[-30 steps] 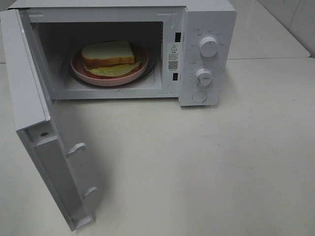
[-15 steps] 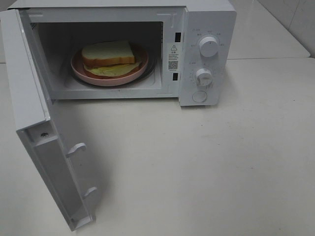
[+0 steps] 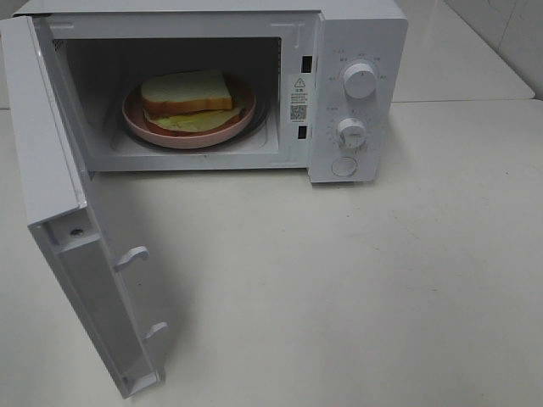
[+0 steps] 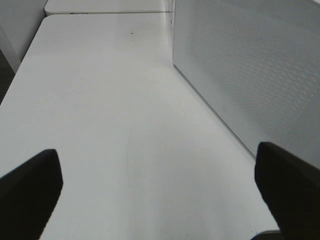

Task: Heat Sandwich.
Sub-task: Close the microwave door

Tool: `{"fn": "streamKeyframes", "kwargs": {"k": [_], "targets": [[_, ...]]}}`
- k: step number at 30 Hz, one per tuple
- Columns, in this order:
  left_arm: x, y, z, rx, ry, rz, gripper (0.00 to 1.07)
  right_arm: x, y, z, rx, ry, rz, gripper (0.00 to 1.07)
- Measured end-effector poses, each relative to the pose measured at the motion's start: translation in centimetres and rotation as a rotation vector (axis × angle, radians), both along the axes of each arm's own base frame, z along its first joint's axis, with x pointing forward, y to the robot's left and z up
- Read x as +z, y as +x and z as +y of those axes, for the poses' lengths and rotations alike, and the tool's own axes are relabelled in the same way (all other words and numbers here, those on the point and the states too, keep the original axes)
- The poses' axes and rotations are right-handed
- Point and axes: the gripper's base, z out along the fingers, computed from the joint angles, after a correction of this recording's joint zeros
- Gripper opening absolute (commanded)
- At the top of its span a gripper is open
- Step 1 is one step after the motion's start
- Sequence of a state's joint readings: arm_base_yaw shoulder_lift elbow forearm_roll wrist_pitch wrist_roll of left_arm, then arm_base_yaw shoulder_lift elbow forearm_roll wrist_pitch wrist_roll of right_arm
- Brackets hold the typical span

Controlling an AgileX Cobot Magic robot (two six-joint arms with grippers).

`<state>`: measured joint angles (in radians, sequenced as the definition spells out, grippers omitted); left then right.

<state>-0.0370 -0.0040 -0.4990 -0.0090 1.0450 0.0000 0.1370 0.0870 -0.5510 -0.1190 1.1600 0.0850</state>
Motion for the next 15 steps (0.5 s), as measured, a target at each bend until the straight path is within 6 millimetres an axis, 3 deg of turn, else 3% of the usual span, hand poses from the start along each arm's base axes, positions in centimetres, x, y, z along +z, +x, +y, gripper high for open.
{"fn": "streamKeyframes", "kwargs": {"k": [8, 15], "targets": [[0.0, 0.0, 0.0, 0.0, 0.0, 0.0, 1.01, -0.28, -0.6, 0.17, -0.037, 0.029, -0.145, 0.76], [0.0, 0.0, 0.0, 0.0, 0.0, 0.0, 1.01, -0.43, -0.44, 0.48, -0.033, 0.048, -0.157, 0.76]]}}
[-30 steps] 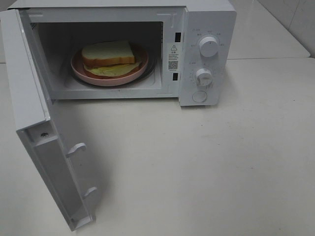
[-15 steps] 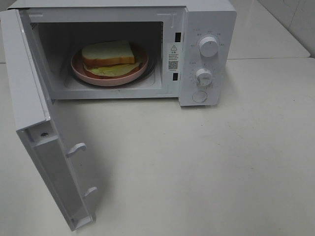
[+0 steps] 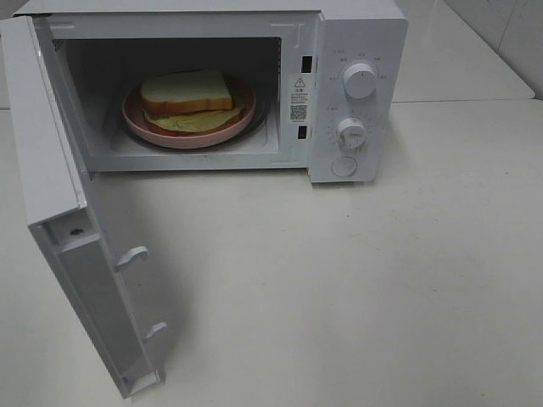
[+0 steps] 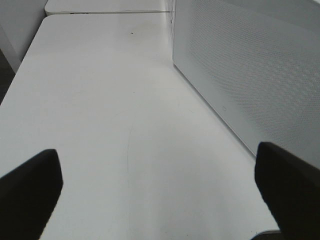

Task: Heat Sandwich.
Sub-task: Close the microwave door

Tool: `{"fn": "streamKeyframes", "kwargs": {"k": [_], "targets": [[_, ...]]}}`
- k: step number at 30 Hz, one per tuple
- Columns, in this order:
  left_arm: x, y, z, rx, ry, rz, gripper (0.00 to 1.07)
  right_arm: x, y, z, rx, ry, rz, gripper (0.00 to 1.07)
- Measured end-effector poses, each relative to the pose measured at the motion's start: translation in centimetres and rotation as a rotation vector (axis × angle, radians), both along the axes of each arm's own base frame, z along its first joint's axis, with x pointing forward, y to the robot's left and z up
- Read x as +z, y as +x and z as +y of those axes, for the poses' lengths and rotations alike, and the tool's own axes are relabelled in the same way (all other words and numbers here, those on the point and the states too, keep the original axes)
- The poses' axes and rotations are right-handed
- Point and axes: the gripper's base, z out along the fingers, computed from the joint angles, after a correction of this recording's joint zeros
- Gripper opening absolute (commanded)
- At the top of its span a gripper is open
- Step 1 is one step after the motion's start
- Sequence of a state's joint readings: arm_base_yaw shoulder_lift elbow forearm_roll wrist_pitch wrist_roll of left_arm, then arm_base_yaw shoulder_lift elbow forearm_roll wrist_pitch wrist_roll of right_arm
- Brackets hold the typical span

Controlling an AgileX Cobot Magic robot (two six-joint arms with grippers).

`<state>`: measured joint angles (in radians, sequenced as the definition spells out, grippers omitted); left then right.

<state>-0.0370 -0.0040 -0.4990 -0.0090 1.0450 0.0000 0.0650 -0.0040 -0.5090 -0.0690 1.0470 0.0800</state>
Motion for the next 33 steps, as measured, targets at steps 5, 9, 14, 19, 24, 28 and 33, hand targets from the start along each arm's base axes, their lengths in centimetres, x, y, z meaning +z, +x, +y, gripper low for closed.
{"fn": "streamKeyframes", "kwargs": {"k": [5, 9, 14, 19, 24, 28, 33], "targets": [[0.0, 0.0, 0.0, 0.0, 0.0, 0.0, 1.01, 0.01, 0.0, 0.01, 0.001, 0.001, -0.001, 0.76], [0.0, 0.0, 0.0, 0.0, 0.0, 0.0, 1.01, 0.02, 0.01, 0.01, 0.001, 0.001, -0.002, 0.76], [0.0, 0.0, 0.0, 0.0, 0.0, 0.0, 1.01, 0.02, 0.01, 0.01, 0.001, 0.001, -0.002, 0.76], [0.0, 0.0, 0.0, 0.0, 0.0, 0.0, 1.01, 0.04, 0.02, 0.01, 0.001, 0.001, -0.005, 0.76], [0.0, 0.0, 0.0, 0.0, 0.0, 0.0, 1.01, 0.04, 0.02, 0.01, 0.001, 0.001, -0.005, 0.76], [0.0, 0.0, 0.0, 0.0, 0.0, 0.0, 1.01, 0.04, 0.02, 0.01, 0.001, 0.001, -0.005, 0.76], [0.0, 0.0, 0.0, 0.0, 0.0, 0.0, 1.01, 0.04, 0.02, 0.02, 0.001, 0.002, -0.005, 0.76]]}}
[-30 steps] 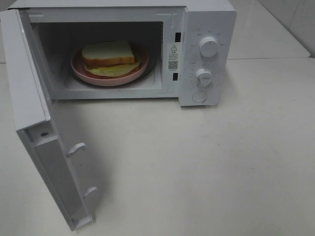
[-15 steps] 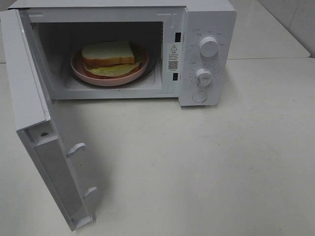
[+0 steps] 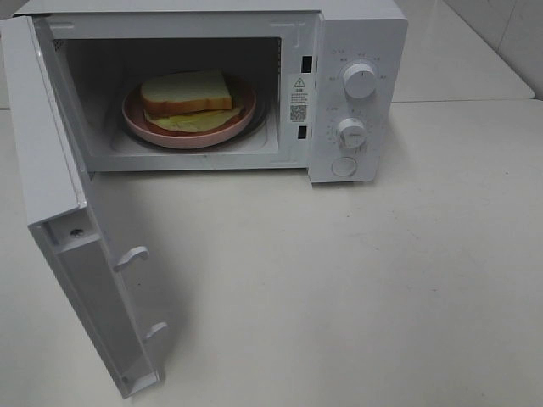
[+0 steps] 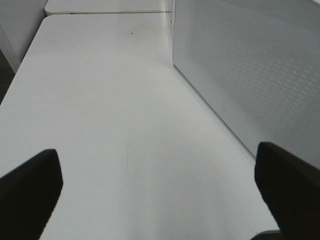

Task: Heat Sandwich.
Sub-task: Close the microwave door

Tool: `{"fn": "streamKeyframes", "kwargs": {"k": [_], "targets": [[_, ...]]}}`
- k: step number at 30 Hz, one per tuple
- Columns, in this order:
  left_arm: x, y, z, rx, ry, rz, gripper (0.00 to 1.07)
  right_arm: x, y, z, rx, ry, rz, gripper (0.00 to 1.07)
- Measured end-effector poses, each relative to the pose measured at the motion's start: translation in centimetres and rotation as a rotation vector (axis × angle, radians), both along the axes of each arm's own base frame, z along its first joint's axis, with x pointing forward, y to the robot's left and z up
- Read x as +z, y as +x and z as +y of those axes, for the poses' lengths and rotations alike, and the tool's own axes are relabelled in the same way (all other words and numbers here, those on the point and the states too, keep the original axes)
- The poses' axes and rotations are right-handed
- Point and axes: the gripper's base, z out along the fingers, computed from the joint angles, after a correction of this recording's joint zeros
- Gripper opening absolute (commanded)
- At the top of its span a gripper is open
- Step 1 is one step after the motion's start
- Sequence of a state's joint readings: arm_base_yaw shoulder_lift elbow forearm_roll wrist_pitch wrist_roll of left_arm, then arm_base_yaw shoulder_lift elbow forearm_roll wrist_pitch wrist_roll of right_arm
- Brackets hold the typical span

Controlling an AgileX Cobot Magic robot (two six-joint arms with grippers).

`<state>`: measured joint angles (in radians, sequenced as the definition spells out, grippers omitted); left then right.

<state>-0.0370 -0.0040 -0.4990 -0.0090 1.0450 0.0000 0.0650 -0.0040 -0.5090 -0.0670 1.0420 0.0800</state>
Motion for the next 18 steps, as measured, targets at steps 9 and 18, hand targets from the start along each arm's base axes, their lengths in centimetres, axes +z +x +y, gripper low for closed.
{"fn": "streamKeyframes", "kwargs": {"k": [9, 18], "targets": [[0.0, 0.0, 0.0, 0.0, 0.0, 0.0, 1.01, 0.0, 0.0, 0.0, 0.0, 0.0, 0.0, 0.76], [0.0, 0.0, 0.0, 0.0, 0.0, 0.0, 1.01, 0.0, 0.0, 0.0, 0.0, 0.0, 0.0, 0.76]]}}
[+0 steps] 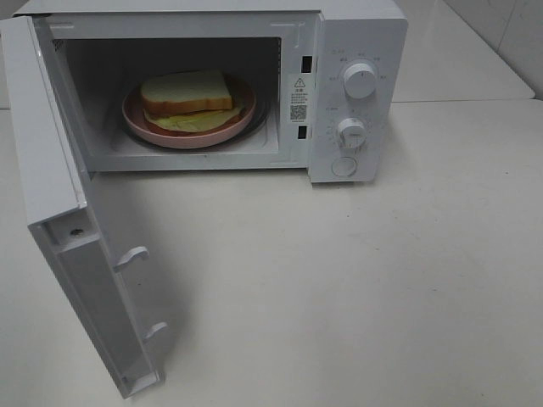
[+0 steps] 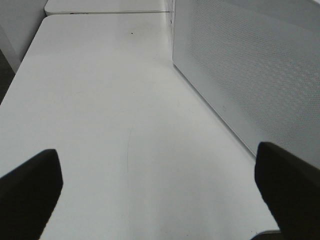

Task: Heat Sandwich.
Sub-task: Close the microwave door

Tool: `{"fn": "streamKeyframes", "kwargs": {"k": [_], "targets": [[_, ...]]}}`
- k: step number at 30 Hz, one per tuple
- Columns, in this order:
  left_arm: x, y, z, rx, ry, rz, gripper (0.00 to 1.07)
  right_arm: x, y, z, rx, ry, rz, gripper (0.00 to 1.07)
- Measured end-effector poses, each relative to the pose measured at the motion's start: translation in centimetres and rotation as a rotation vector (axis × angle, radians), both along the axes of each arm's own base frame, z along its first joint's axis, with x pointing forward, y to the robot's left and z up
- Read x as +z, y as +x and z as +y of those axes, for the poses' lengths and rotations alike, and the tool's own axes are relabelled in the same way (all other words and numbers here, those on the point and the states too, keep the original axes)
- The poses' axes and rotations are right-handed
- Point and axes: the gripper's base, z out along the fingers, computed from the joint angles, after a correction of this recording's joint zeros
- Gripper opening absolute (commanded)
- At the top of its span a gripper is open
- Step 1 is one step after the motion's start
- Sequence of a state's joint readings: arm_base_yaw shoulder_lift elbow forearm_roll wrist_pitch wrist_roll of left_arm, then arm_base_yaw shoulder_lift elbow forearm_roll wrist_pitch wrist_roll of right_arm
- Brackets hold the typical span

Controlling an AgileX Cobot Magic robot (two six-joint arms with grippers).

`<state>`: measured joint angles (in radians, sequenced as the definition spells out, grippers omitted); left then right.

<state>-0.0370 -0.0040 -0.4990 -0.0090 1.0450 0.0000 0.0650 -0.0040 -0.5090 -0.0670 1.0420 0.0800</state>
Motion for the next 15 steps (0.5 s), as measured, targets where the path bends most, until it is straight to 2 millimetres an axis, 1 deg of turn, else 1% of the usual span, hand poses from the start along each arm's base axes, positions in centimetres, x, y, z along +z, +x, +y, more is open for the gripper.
{"fn": "streamKeyframes", "kwargs": {"k": [5, 9, 10, 11, 14, 15], "targets": [[0.0, 0.0, 0.1, 0.005, 0.007, -0.002, 1.01, 0.0, 0.0, 0.0, 0.0, 0.0, 0.0, 0.76], [1.2, 0.2, 0.1, 0.005, 0.006, -0.03, 1.01, 0.0, 0.0, 0.0, 0.0, 0.0, 0.0, 0.76], [1.2, 0.2, 0.1, 0.005, 0.006, -0.03, 1.01, 0.0, 0.0, 0.0, 0.0, 0.0, 0.0, 0.76], [1.4, 0.4, 0.1, 0.005, 0.006, -0.035, 1.0, 0.0, 0.0, 0.0, 0.0, 0.0, 0.0, 0.76], [1.7, 1.7, 0.0, 0.005, 0.007, -0.018, 0.89, 0.0, 0.0, 0.0, 0.0, 0.0, 0.0, 0.76], [1.7, 1.7, 0.0, 0.005, 0.007, -0.018, 0.89, 0.0, 0.0, 0.0, 0.0, 0.0, 0.0, 0.76]]}}
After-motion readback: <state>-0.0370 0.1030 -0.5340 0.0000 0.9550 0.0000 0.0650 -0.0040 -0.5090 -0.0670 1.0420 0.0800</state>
